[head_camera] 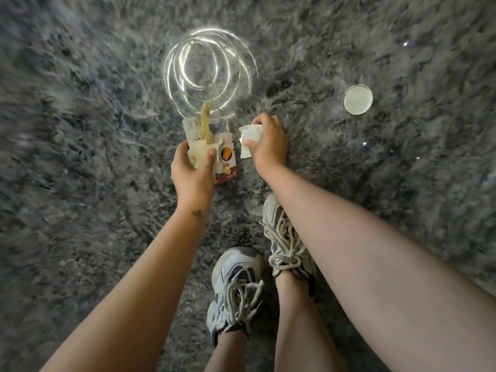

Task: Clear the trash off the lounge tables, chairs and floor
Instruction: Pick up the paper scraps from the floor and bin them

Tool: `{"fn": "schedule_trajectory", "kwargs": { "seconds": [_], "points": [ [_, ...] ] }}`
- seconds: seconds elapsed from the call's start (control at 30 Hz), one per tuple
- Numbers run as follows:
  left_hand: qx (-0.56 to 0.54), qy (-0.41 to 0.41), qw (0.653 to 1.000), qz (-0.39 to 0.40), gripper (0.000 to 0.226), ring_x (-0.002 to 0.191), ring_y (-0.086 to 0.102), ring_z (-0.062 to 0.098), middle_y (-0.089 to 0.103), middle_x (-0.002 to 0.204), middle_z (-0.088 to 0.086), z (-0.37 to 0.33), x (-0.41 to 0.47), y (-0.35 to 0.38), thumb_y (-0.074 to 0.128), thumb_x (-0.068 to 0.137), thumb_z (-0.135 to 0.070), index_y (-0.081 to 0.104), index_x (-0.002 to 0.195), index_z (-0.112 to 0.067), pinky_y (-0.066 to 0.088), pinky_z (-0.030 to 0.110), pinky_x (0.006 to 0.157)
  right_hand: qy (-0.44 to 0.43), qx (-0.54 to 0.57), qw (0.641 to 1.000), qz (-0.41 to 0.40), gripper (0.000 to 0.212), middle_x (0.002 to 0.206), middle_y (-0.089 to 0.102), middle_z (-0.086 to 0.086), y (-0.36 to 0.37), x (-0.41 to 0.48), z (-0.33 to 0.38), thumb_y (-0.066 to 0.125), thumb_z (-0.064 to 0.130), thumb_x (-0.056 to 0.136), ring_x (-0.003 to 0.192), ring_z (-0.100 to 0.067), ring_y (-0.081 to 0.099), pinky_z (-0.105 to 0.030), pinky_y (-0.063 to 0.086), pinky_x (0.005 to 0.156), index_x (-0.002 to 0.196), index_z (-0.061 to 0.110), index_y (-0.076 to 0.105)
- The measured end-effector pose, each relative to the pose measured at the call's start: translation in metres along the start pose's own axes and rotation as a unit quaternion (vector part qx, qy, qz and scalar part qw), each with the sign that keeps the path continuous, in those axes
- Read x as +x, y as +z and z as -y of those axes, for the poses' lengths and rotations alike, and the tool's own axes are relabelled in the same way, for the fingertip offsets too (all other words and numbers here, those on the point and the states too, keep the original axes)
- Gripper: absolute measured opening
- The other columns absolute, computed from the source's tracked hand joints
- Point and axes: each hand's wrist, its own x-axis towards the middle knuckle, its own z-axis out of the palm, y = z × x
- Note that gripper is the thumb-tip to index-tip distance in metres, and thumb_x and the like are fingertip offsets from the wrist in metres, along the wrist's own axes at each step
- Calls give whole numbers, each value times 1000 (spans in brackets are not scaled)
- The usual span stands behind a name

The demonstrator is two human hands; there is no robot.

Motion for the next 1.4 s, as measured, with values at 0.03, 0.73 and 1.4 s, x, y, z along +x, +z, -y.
{"fn": "schedule_trajectory", "kwargs": {
  "seconds": [0.03,0.73,1.4],
  "points": [
    [-1,-4,1000,-1,18,87,67,11,65,96,-3,-1,0,0,62,89,-13,55,104,-19,58,41,76,-2,-23,1000,-7,32,112,58,-1,0,-1,-1,74,17,74,106,-22,50,-30,35,88,101,15,57],
    [-35,29,996,77,19,74,68,0,66,92,-7,-37,-13,71,61,88,-7,55,102,-18,53,17,55,224,100,951,-187,35,115,58,-10,-124,75,-75,79,19,69,91,-21,55,-25,40,74,98,9,61],
    [-36,9,997,71,22,85,69,13,67,99,-3,-207,-135,23,62,88,-13,54,103,-27,57,29,68,172,260,944,-111,38,105,64,-9,-267,-66,66,76,7,71,88,-18,58,-22,43,67,105,7,59]
  ]
}}
